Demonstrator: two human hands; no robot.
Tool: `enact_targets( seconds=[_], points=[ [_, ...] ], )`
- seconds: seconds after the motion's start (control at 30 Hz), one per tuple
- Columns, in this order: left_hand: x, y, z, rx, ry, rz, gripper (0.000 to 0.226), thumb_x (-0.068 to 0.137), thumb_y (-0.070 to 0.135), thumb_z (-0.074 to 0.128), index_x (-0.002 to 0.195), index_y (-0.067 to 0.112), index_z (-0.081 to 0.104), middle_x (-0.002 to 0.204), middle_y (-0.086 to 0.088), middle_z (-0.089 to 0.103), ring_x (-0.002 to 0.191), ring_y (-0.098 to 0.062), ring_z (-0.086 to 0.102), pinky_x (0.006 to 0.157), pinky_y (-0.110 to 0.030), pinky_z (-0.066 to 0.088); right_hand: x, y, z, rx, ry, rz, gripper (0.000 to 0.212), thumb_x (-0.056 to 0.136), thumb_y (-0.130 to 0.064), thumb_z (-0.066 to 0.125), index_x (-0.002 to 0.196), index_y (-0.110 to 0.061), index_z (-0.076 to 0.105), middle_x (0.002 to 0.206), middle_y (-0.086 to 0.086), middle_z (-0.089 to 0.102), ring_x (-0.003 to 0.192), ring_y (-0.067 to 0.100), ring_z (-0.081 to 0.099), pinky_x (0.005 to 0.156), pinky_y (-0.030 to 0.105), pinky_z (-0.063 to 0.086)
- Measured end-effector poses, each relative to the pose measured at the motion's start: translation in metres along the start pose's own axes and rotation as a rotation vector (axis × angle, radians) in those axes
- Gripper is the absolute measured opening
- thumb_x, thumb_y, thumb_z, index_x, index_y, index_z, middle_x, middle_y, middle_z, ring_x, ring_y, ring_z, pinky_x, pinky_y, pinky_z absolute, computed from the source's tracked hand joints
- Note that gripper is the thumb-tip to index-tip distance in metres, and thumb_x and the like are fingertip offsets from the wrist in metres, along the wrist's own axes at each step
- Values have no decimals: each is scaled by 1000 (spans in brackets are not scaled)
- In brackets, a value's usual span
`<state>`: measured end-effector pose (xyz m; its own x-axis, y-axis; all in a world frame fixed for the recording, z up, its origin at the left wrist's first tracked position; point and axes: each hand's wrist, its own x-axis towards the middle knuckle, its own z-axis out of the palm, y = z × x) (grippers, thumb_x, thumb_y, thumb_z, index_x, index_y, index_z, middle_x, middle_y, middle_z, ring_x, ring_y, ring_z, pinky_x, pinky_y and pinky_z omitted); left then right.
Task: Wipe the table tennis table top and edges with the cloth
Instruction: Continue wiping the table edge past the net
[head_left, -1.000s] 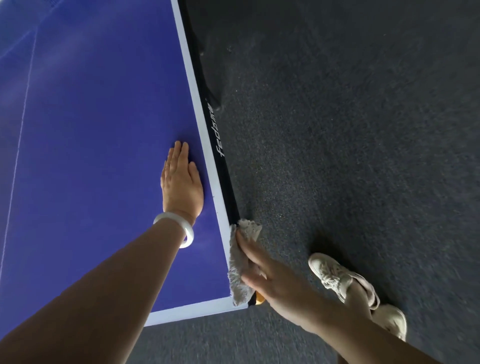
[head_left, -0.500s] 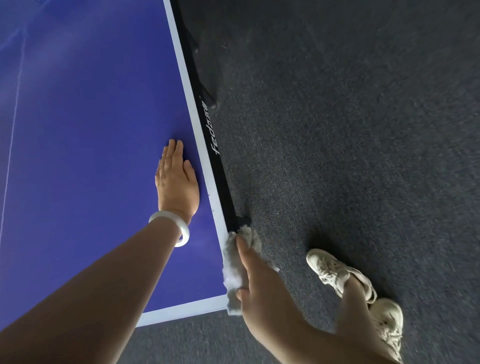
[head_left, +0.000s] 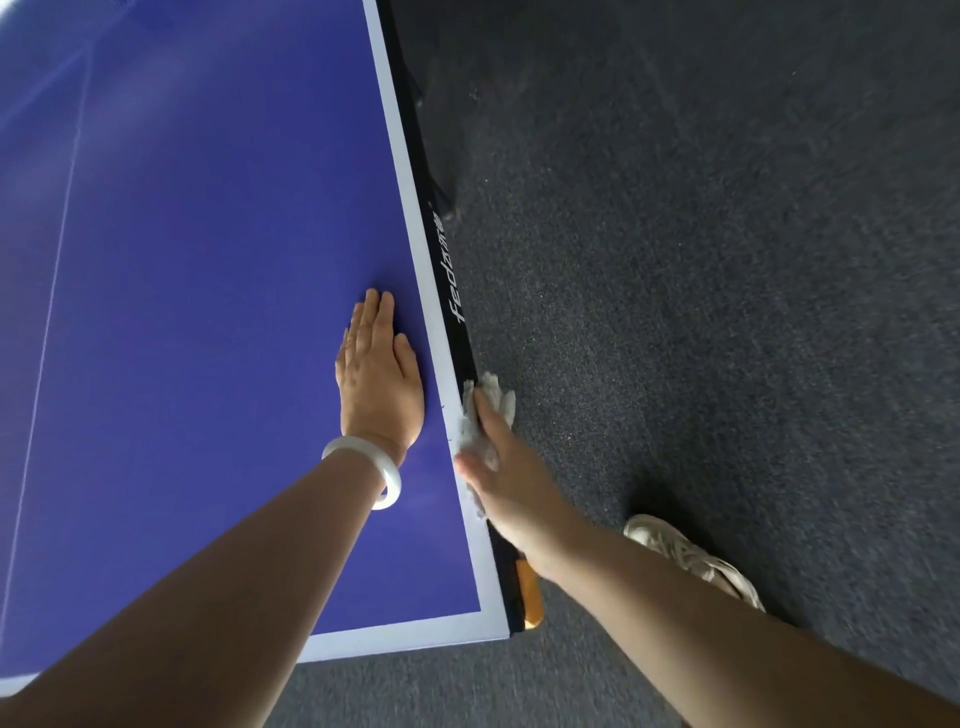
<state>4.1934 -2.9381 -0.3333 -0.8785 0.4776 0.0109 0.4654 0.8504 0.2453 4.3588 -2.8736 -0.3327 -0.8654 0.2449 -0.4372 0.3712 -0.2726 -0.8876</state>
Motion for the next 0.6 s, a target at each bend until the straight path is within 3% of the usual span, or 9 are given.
enact_targets(
  seconds=[0.03, 0.13, 0.27, 0.37, 0.43, 0.5, 0.57, 0.6],
  points=[
    [0, 0, 0, -4, -1, 2, 50, 107, 22, 25, 157, 20, 21, 165, 6, 13, 151, -9, 8, 124, -32, 5, 4, 1, -2, 22, -9, -32, 65, 106, -20, 47, 159, -30, 11, 166, -6, 16, 142, 12, 36, 107, 20, 36],
    [1, -1, 1, -5, 6, 6, 50, 107, 20, 25, 157, 18, 22, 165, 5, 14, 152, -11, 8, 124, -30, 3, -12, 19, 9, -17, -2, -189, 65, 106, -14, 44, 159, -24, 7, 167, -9, -4, 154, 5, 1, 125, 28, 13],
    [2, -3, 2, -8, 12, -7, 51, 107, 21, 26, 157, 19, 21, 165, 7, 13, 151, -10, 7, 120, -24, -1, -11, 35, 23, -55, 88, -232, 65, 105, -14, 46, 156, -32, 9, 164, -21, 4, 152, -2, 1, 126, 35, 15],
    [1, -3, 0, -21, 2, 5, 51, 106, 20, 27, 157, 17, 21, 165, 7, 13, 151, -8, 7, 123, -31, 4, 47, 4, 12, -110, 90, -282, 66, 104, -11, 47, 157, -22, 8, 163, -15, -3, 153, 4, -5, 127, 35, 6],
    [1, -3, -1, -28, -6, 8, 51, 106, 19, 28, 157, 16, 22, 164, 7, 13, 151, -7, 6, 124, -32, 5, 84, -28, 1, -56, 50, -198, 68, 104, -18, 49, 157, -25, 7, 166, -10, 2, 155, 13, -3, 127, 40, 6],
    [2, -2, -2, -38, -14, 4, 52, 105, 22, 24, 157, 18, 21, 164, 10, 11, 150, -2, 3, 124, -30, 4, 97, -42, -1, 58, 5, -152, 60, 105, -32, 45, 155, -38, 13, 164, -18, 12, 154, 11, 3, 126, 42, 8],
    [1, -1, -2, -36, -16, 7, 55, 102, 27, 20, 157, 18, 22, 163, 10, 11, 150, -1, 3, 124, -30, 4, 87, -37, -6, 163, 72, -188, 43, 107, -34, 41, 148, -46, 31, 156, -25, 31, 149, 1, 22, 124, 32, 21],
    [1, -1, -2, -32, -20, 8, 56, 102, 27, 20, 157, 17, 22, 163, 10, 11, 150, -3, 3, 124, -32, 5, 79, -31, -10, 245, 138, -214, 40, 107, -31, 43, 146, -41, 41, 150, -25, 42, 144, -2, 33, 119, 24, 29]
  ],
)
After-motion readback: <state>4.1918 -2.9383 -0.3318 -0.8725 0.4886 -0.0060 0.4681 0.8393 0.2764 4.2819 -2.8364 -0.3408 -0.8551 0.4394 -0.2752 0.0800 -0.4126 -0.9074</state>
